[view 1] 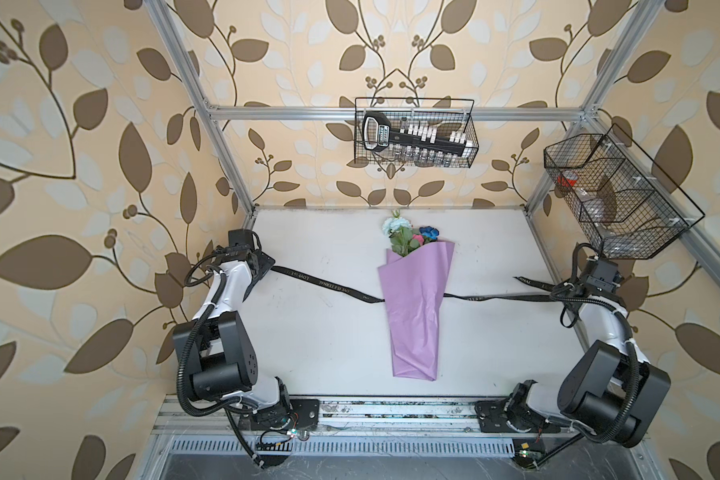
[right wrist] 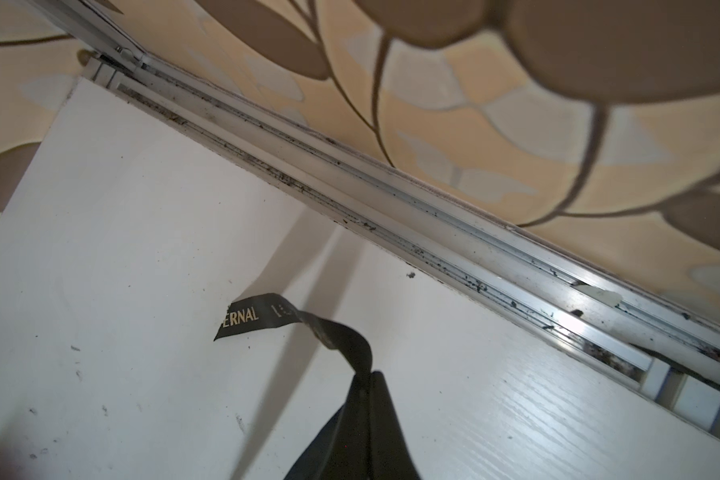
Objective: Tie the bouquet of fake flowers
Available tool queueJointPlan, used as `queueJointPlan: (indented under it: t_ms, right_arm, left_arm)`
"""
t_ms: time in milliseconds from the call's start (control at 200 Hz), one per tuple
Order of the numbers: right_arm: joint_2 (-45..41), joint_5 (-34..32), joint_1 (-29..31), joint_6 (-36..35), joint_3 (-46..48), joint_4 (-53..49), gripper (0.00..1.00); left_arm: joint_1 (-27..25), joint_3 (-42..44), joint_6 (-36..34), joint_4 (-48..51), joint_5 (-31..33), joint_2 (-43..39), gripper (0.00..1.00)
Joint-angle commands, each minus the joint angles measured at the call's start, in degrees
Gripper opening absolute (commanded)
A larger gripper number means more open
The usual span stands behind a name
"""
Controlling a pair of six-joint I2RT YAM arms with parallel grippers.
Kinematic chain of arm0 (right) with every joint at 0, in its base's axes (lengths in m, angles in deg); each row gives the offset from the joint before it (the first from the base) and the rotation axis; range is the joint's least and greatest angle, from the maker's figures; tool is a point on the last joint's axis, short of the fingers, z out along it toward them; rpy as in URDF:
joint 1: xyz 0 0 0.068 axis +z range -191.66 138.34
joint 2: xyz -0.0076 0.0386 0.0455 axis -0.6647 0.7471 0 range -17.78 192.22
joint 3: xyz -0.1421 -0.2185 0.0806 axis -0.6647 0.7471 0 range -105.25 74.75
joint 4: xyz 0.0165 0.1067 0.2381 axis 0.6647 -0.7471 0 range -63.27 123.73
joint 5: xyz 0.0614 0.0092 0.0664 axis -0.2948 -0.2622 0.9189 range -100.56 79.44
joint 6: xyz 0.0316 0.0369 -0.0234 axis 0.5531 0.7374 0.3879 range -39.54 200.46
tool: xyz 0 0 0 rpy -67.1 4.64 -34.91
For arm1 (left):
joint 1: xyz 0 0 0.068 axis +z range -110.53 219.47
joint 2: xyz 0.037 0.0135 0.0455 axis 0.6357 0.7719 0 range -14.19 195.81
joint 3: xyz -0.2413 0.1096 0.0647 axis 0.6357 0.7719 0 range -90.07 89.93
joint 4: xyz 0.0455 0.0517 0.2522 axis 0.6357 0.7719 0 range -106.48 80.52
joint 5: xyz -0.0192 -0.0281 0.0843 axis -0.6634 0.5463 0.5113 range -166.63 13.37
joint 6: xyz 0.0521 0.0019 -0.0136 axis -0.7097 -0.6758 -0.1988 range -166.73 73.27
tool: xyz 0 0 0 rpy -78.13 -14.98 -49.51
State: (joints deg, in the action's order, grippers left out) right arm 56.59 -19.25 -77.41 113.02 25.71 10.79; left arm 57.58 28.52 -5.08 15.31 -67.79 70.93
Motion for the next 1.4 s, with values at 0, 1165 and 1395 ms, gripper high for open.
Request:
queueJointPlan:
  t_ms: [0, 1165, 1395]
  right_arm:
    - [-0.2, 2.0, -3.1, 1.4, -4.7, 4.5, 0.00]
    - [2.4, 7.9, -3.9, 1.1, -4.0, 6.8, 0.00]
    - [2.4, 7.4, -3.9, 1.2, -4.0, 7.0, 0.00]
  left_arm:
    - [2.8, 3.9, 10.9, -3.6, -2.4, -1.8, 0.99]
    - [4.8, -19.0, 42.4, 10.4, 0.9, 31.8, 0.65]
    - [4.9, -17.0, 43.2, 9.1, -0.1, 32.2, 0.31]
